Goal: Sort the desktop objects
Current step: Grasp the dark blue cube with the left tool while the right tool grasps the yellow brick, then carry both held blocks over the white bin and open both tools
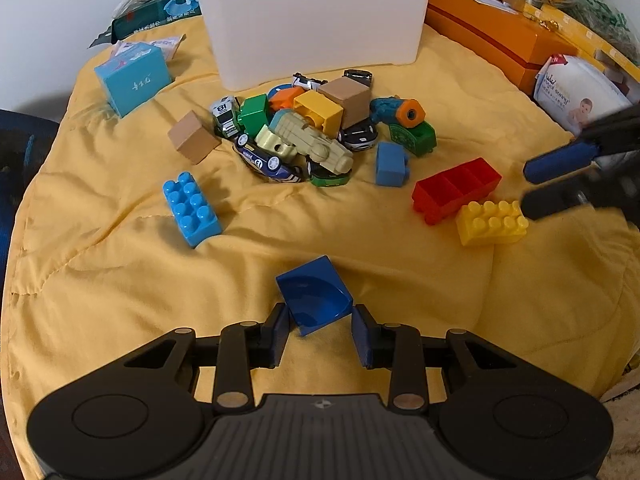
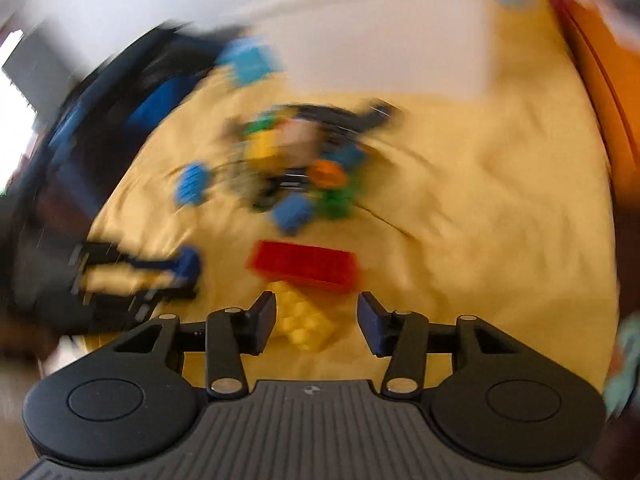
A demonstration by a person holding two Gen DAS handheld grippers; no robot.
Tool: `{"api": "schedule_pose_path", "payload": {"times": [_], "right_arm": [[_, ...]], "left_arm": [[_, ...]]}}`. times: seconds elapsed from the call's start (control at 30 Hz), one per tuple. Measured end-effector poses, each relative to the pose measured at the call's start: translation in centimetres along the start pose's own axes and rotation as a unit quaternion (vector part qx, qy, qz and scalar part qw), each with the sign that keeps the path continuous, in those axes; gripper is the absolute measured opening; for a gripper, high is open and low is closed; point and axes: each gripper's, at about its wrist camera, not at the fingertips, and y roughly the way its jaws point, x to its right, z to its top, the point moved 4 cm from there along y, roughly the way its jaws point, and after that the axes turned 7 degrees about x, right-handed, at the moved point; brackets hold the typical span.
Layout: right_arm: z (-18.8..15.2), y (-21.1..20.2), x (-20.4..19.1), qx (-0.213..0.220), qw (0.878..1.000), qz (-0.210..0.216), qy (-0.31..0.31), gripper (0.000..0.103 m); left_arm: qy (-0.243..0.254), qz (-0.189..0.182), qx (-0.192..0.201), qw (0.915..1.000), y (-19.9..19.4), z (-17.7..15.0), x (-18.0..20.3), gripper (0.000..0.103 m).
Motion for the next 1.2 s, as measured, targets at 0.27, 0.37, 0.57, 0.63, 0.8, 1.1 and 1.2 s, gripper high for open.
{"api": "schedule_pose_path", "payload": {"times": [0.27,0.37,0.57,0.63,0.8,1.1,1.2], "right_arm": [[-1.9,3.6,-3.1,-0.051,0.977,-0.054,-0.2,0.038],[-2.5,3.9,-2.8,-0.045,0.977,-0.058,-0.2,0.038],[-1.9,2.9,-3.8,-0.033,0.979,-0.069,-0.189,0.027],[-0.9,1.7,-3.9,-0.019,0.981,-0.072,-0.178,0.027],[2.3,-0.6,-3.4,0.039,0.983,-0.09,-0.156,0.027],[13.6,-2.1,0.3,0.184,0.967,-0.162,-0.069,0.027],[17.3,-1.7,2.1,0.21,0.962,-0.173,-0.024,0.027]], "left_arm": [[-0.009,-0.002,0.003,1.0,0.2,0.2,-0.2,0.038],[-0.014,-0.005,0.008,0.9999,0.2,0.3,-0.3,0.037],[-0.001,-0.011,0.033,0.9994,-1.7,1.7,-0.2,0.037],[0.002,-0.014,0.052,0.9985,-3.1,2.8,-0.1,0.037],[0.015,-0.01,0.12,0.9926,-6.4,6.8,-0.4,0.037],[0.03,0.018,0.242,0.9697,-7.8,18.3,-2.8,0.037],[0.036,0.043,0.27,0.9612,-7.1,22.1,-4.0,0.037]]}}
